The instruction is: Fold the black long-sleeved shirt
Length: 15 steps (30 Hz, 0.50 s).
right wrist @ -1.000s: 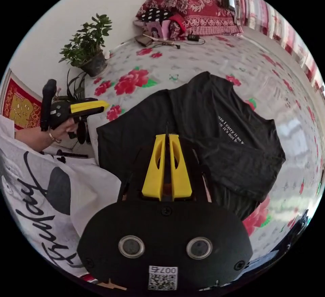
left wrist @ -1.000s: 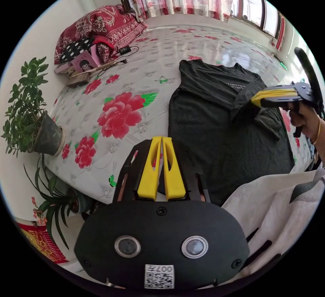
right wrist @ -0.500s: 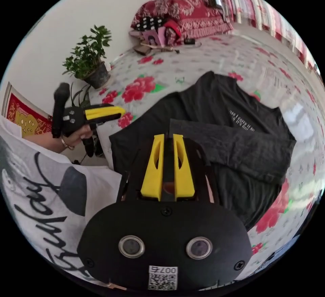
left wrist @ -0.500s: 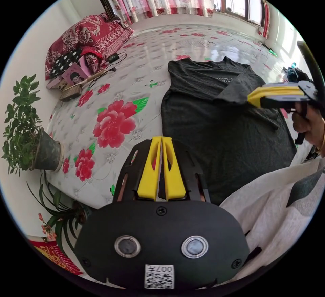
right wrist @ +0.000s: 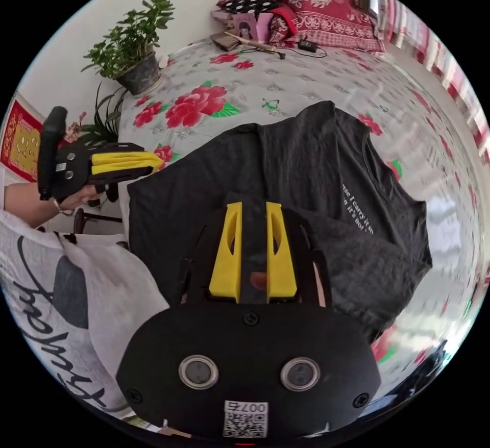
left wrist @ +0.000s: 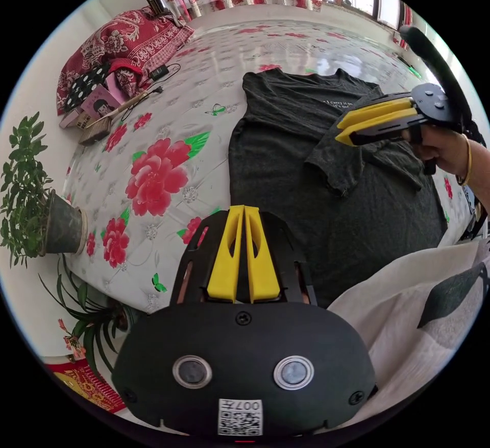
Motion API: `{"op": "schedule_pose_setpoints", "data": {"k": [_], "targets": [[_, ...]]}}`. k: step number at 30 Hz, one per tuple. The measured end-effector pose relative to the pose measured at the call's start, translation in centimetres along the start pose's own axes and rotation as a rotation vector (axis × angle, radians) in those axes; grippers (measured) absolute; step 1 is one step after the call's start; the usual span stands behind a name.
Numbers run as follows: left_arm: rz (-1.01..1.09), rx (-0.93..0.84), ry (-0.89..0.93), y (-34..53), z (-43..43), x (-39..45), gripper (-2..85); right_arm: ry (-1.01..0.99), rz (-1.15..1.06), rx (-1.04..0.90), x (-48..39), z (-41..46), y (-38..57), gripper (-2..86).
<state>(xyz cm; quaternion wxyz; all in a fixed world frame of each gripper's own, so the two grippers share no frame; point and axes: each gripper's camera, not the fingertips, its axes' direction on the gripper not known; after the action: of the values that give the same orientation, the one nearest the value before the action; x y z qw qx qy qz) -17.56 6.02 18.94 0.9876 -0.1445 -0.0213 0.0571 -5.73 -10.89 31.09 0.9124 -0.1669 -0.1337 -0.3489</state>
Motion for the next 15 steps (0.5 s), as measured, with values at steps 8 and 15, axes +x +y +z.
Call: {"op": "schedule_pose_setpoints", "data": {"k": [8, 15], "targets": [[-0.072, -0.056, -0.029, 0.5, 0.5, -0.7, -1.0, -0.029, -0.011, -0.106, 0.2, 6.0, -3.0, 0.3], [-0.142, -0.083, -0.038, 0.7, 0.9, -1.8, -1.0, -0.048, 0.016, -0.008, 0.6, 4.0, -4.8, 0.2]]}}
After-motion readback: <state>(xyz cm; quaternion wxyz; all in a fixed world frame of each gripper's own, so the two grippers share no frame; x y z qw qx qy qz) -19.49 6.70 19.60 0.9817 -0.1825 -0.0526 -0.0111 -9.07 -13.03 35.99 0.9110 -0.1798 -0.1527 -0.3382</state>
